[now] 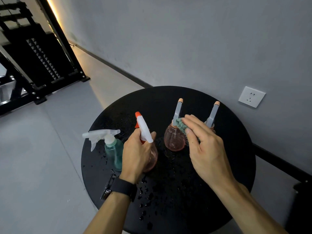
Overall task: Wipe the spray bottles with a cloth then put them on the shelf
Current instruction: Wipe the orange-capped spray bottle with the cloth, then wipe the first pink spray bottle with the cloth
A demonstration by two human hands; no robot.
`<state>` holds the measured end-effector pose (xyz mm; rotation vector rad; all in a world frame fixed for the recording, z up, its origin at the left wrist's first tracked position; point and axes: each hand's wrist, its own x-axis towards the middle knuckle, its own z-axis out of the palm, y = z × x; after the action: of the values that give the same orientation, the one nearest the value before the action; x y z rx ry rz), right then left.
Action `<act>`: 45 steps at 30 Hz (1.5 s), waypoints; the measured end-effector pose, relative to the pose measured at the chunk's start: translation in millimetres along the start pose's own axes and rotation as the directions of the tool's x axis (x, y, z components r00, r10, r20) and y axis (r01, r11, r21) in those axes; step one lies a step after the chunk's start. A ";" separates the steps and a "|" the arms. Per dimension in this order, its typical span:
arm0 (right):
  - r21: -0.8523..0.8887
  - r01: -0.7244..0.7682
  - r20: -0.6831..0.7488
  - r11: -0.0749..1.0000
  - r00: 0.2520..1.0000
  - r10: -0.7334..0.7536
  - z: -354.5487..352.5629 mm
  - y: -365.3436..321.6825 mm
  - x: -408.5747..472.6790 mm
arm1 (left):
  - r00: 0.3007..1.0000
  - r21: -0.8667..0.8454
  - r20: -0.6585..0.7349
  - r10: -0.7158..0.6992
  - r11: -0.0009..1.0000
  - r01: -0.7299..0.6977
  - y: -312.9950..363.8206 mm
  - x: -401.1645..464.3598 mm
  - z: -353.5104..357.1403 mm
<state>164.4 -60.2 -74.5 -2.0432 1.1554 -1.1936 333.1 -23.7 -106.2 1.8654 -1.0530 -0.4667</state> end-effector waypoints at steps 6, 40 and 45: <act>0.001 -0.006 0.016 1.000 1.000 0.006 0.5 1.9 -2.1 | 0.999 -0.013 -0.039 -0.035 0.999 0.034 -6.0 9.2 -1.6; -0.022 -0.098 -0.085 0.995 0.992 0.096 -16.9 4.8 4.8 | 0.958 0.111 -0.118 0.261 0.962 -0.248 39.2 -25.0 -6.5; -0.036 -0.115 -0.108 0.993 0.988 0.110 -21.2 7.7 6.7 | 0.962 0.053 0.081 0.262 0.962 -0.267 51.1 -10.9 32.8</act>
<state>144.4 -70.1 -67.0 -1.9367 1.3381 -1.2441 280.6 -43.2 -80.4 1.7389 -1.3593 -0.3496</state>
